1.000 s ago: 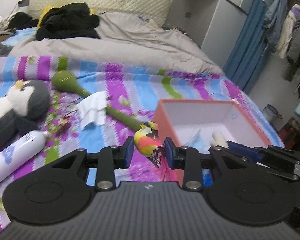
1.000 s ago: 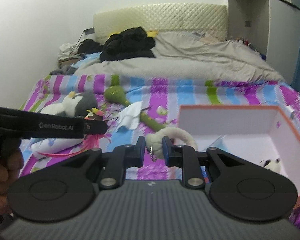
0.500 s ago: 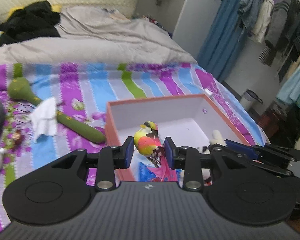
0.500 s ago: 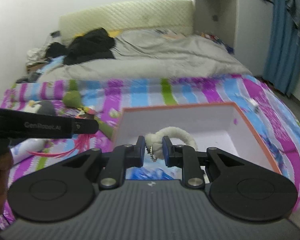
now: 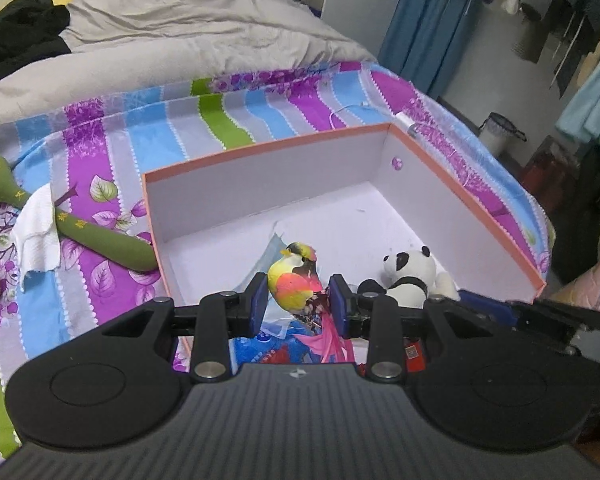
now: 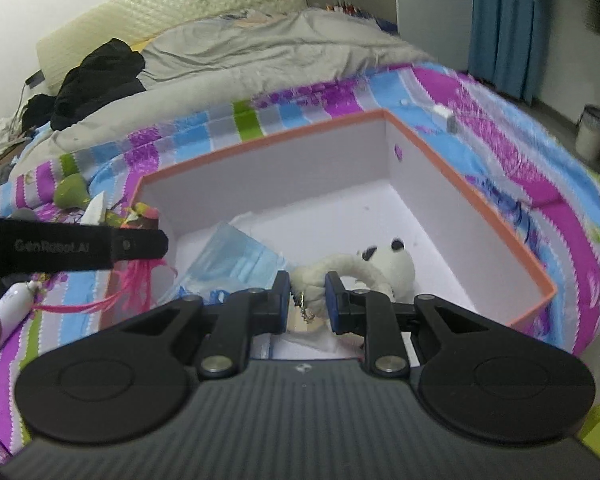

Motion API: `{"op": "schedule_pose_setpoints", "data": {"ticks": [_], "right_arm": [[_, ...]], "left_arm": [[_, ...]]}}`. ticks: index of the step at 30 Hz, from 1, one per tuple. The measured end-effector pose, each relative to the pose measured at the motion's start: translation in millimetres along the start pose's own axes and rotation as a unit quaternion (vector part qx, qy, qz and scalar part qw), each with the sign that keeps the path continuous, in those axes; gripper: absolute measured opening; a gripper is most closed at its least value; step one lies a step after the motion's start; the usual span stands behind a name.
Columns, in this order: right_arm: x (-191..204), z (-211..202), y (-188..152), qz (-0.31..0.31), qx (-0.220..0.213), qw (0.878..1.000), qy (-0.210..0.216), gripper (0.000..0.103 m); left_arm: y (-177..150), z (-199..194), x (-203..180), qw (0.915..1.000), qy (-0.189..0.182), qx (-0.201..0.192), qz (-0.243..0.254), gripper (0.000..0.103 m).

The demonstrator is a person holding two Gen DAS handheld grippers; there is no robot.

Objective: Organize soft objects
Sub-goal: 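Open the left tool dropping the bird while the right tool releases the ring into the box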

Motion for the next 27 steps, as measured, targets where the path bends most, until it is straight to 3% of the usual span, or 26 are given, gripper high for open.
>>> {"op": "schedule_pose_setpoints", "data": {"ticks": [13,14,16,17,18,20,27], "right_arm": [[-18.9,9.4,-9.8,0.027,0.012,0.999,0.015,0.025],[-18.8,9.2,-9.8,0.027,0.013,0.999,0.016,0.026],[-18.3,8.5,-8.1,0.026,0.012,0.999,0.017,0.028],[-17.6,7.8,-6.8,0.024,0.012,1.000,0.015,0.033],[-17.2,6.8,-5.3,0.023,0.011,1.000,0.014,0.045],[-17.0,3.8,-3.1,0.024,0.008,1.000,0.012,0.054],[-13.3,-15.4,4.8,0.021,-0.017,1.000,0.012,0.054]], "left_arm": [[-8.6,16.1,-7.4,0.9996,0.008,0.025,0.010,0.039],[-8.0,14.6,-7.8,0.9996,0.008,0.024,0.012,0.042],[-6.9,10.9,-9.4,0.9997,0.006,0.020,0.014,0.057],[-5.7,8.0,-10.3,0.9997,0.006,0.015,0.018,0.063],[-4.6,4.7,-11.5,0.9997,0.005,0.010,0.021,0.063],[-2.3,-2.7,-12.5,0.9997,0.004,0.001,0.025,0.063],[1.3,-40.1,-6.0,0.9992,0.007,-0.036,0.014,0.064]]}}
Point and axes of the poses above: each gripper's, at about its wrist camera, not at the fingertips, and z roughly the way its jaws point, x to its left, y to its top, the point moved 6 cm from there along z, roughly the way its jaws point, and after that the axes turned 9 degrees about z, right-handed, at the moved point
